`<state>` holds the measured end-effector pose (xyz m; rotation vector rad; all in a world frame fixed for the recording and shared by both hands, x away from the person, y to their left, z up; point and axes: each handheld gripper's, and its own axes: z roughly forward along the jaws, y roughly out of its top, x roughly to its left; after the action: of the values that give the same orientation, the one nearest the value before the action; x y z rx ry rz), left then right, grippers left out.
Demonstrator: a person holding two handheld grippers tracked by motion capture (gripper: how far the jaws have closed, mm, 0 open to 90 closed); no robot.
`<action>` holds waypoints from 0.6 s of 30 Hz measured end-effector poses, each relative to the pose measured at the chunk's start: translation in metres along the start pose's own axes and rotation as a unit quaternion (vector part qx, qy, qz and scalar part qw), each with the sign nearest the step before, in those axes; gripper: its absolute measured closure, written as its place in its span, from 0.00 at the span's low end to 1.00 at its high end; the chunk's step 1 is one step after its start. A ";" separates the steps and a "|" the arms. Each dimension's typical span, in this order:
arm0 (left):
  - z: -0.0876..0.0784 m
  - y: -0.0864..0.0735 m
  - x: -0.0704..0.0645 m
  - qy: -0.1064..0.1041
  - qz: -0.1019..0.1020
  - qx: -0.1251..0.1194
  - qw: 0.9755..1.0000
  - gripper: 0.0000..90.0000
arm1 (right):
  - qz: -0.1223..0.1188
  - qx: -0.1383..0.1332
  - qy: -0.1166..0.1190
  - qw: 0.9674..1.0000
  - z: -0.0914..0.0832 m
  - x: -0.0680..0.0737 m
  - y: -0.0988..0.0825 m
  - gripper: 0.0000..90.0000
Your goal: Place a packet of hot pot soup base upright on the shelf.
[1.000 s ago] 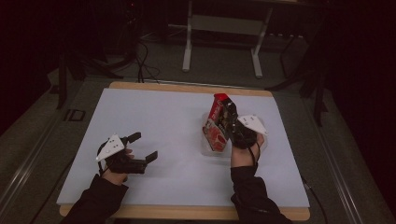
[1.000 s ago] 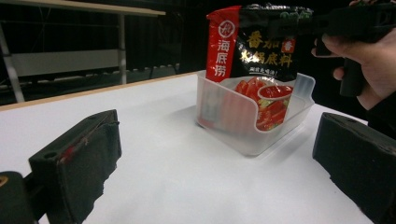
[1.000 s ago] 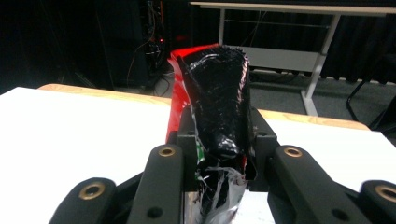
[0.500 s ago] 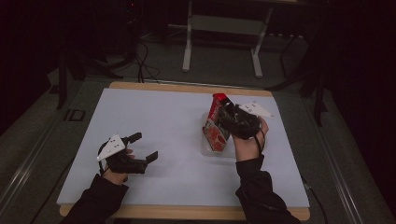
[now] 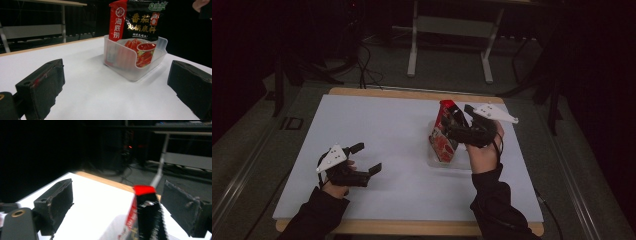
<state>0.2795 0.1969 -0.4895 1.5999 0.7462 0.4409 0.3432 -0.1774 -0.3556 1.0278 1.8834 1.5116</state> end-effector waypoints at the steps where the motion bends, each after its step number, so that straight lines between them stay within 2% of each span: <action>1: 0.000 0.000 0.000 0.000 0.003 0.002 1.000 0.02 | -0.010 -0.002 0.006 1.000 -0.003 0.004 0.002 0.12; 5: 0.000 0.000 0.000 0.000 0.003 0.003 1.000 0.02 | -0.012 -0.009 0.022 1.000 -0.006 0.008 0.003 0.12; 7: -0.001 0.000 0.000 0.000 0.004 0.003 1.000 0.02 | -0.013 -0.008 0.046 0.999 -0.008 0.012 0.002 0.12; 8: -0.001 0.000 0.000 0.000 0.004 0.003 1.000 0.02 | -0.013 -0.008 0.046 0.999 -0.008 0.012 0.002 0.12; 9: -0.001 0.000 0.000 -0.001 0.003 0.000 1.000 0.02 | -0.022 -0.007 0.060 0.998 -0.010 0.015 0.000 0.12; 12: -0.001 0.000 0.000 0.000 0.003 0.001 1.000 0.02 | -0.028 0.001 0.069 0.997 -0.010 0.017 -0.002 0.12; 13: -0.001 0.000 0.000 -0.001 0.002 0.000 1.000 0.02 | -0.026 0.006 0.083 0.996 -0.012 0.018 -0.007 0.12; 14: -0.001 0.000 0.000 -0.001 0.002 0.000 1.000 0.02 | -0.026 0.006 0.083 0.996 -0.012 0.018 -0.007 0.12; 15: -0.001 0.000 -0.001 -0.001 0.004 0.002 1.000 0.02 | -0.032 0.017 0.094 0.995 -0.013 0.020 -0.011 0.14; 18: 0.000 0.000 -0.001 -0.002 0.004 0.003 1.000 0.02 | -0.039 0.019 0.100 0.994 -0.015 0.021 -0.015 0.14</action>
<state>0.2784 0.1961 -0.4892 1.6105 0.7390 0.4420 0.3152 -0.1703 -0.3650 0.8341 2.0711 1.5896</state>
